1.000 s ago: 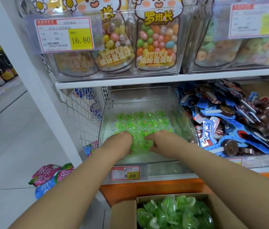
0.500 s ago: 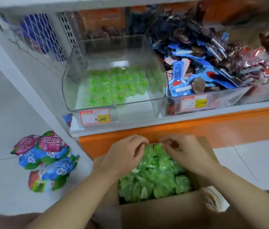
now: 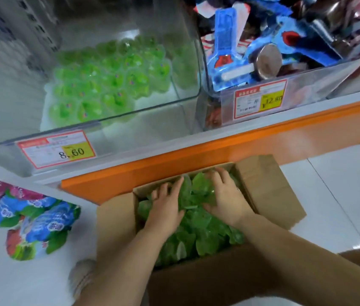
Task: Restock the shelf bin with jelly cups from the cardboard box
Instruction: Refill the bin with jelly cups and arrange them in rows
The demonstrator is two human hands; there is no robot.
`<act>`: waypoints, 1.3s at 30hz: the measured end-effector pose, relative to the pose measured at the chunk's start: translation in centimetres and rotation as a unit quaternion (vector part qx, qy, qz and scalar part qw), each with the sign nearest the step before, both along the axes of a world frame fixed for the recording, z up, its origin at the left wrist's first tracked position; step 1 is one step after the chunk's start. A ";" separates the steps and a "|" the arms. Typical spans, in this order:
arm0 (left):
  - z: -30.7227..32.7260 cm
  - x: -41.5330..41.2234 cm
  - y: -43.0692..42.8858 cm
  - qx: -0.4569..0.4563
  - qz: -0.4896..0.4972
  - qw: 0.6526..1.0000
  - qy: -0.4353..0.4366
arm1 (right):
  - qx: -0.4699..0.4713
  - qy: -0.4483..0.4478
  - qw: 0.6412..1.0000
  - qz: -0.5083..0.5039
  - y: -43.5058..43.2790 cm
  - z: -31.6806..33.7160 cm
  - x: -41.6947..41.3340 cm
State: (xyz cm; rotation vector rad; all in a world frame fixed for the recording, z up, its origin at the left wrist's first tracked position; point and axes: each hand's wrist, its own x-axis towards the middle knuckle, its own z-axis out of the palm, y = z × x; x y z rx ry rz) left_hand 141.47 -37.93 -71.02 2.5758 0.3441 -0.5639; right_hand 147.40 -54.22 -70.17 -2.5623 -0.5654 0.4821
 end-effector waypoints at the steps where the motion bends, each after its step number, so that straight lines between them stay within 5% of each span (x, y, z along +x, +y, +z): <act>1: -0.2 0.2 -0.3 -0.013 -0.008 1.000 0.000 | 0.023 -0.011 0.999 -0.020 0.1 -0.2 0.0; 10: -0.8 1.1 0.4 0.010 -0.124 0.991 0.058 | -0.172 -0.018 0.977 0.126 0.0 -1.1 1.0; 15: -1.0 1.4 1.0 0.014 -0.135 0.990 0.032 | -0.169 -0.006 0.978 0.119 0.4 -0.5 2.1; 21: -1.2 0.7 1.3 -0.103 -0.126 0.986 0.036 | -0.141 0.110 0.976 0.125 -0.3 -0.9 1.4; 31: -1.0 -0.2 0.1 -0.064 -0.094 0.991 -0.066 | -0.053 0.154 0.984 0.069 0.2 -1.0 1.8; 39: -0.4 -0.6 0.4 -0.078 -0.111 0.987 -0.085 | -0.056 0.179 0.975 0.121 0.2 -0.1 2.0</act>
